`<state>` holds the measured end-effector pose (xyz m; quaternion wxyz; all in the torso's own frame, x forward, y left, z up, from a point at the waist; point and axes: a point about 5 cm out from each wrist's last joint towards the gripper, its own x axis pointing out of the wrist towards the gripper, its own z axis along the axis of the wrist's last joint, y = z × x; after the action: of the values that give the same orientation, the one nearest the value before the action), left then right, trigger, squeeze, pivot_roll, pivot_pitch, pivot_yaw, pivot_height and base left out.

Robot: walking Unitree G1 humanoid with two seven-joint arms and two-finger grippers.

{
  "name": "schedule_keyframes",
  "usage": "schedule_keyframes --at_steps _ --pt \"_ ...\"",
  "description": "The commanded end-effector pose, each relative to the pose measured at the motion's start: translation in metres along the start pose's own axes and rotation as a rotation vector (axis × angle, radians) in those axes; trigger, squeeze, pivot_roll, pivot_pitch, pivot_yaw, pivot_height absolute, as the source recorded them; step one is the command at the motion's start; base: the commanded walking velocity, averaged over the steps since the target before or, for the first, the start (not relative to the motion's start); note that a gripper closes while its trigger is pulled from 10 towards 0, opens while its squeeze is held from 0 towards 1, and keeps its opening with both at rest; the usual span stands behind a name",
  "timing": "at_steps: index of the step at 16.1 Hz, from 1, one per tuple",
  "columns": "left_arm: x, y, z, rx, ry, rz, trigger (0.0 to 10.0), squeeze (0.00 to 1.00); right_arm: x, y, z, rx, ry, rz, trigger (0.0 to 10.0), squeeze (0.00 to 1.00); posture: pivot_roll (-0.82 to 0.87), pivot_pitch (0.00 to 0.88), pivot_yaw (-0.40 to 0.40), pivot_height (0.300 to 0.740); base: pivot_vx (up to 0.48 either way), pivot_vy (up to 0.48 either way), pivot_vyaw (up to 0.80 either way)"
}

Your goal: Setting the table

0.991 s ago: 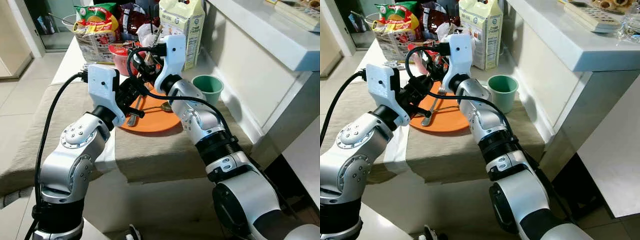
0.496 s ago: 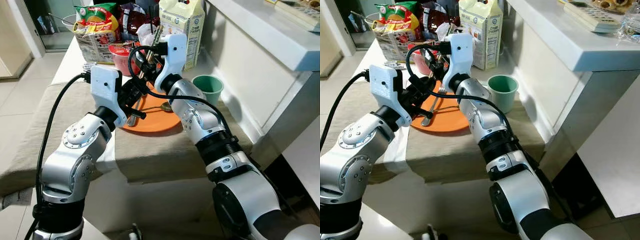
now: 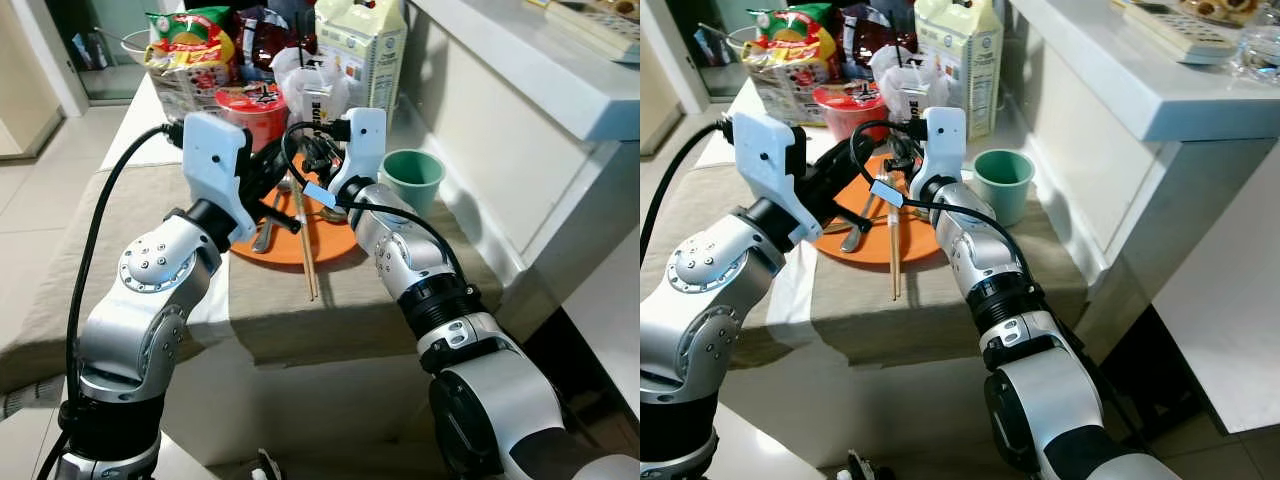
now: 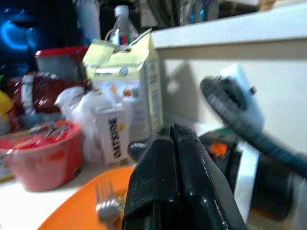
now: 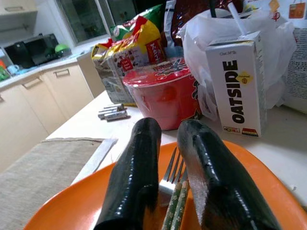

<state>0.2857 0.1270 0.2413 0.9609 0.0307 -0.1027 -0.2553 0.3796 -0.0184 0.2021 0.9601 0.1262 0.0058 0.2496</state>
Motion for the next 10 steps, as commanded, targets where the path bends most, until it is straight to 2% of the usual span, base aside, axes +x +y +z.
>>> schedule_keyframes --at_steps 1,3,5,6,7,9,10 --pt "0.000 0.003 -0.002 0.016 0.016 0.017 10.0 0.00 0.003 0.003 0.004 -0.006 -0.001 0.003 10.0 0.00 0.00 0.000 0.024 0.740 0.000 0.000 0.00" --pt "-0.001 0.011 -0.006 0.024 0.032 0.069 10.0 0.00 0.003 0.005 0.003 -0.014 -0.002 0.006 10.0 0.00 0.00 0.000 0.023 0.740 0.000 0.000 0.00" --pt "-0.002 0.012 -0.007 0.029 0.038 0.080 10.0 0.00 0.002 0.006 0.005 -0.036 -0.014 0.008 10.0 0.00 0.00 0.000 0.023 0.740 0.000 0.000 0.00" --pt "-0.005 0.020 -0.012 0.026 0.059 0.125 10.0 0.00 -0.002 0.007 0.019 -0.211 -0.105 0.031 10.0 0.00 0.00 0.000 0.021 0.740 0.000 0.000 0.00" --pt "-0.007 0.023 -0.013 0.019 0.065 0.145 10.0 0.00 -0.006 0.005 0.027 -0.305 -0.153 0.036 10.0 0.00 0.00 0.000 0.020 0.740 0.000 0.000 0.00" --pt "-0.009 0.026 -0.016 0.023 0.074 0.163 10.0 0.00 -0.011 0.000 0.033 -0.411 -0.174 0.055 10.0 0.00 0.00 0.000 0.018 0.740 0.000 0.000 0.00" --pt "-0.010 0.028 -0.019 0.021 0.086 0.180 10.0 0.00 -0.018 -0.010 0.035 -0.452 -0.168 0.066 10.0 0.00 0.00 0.000 0.017 0.740 0.000 0.000 0.00"
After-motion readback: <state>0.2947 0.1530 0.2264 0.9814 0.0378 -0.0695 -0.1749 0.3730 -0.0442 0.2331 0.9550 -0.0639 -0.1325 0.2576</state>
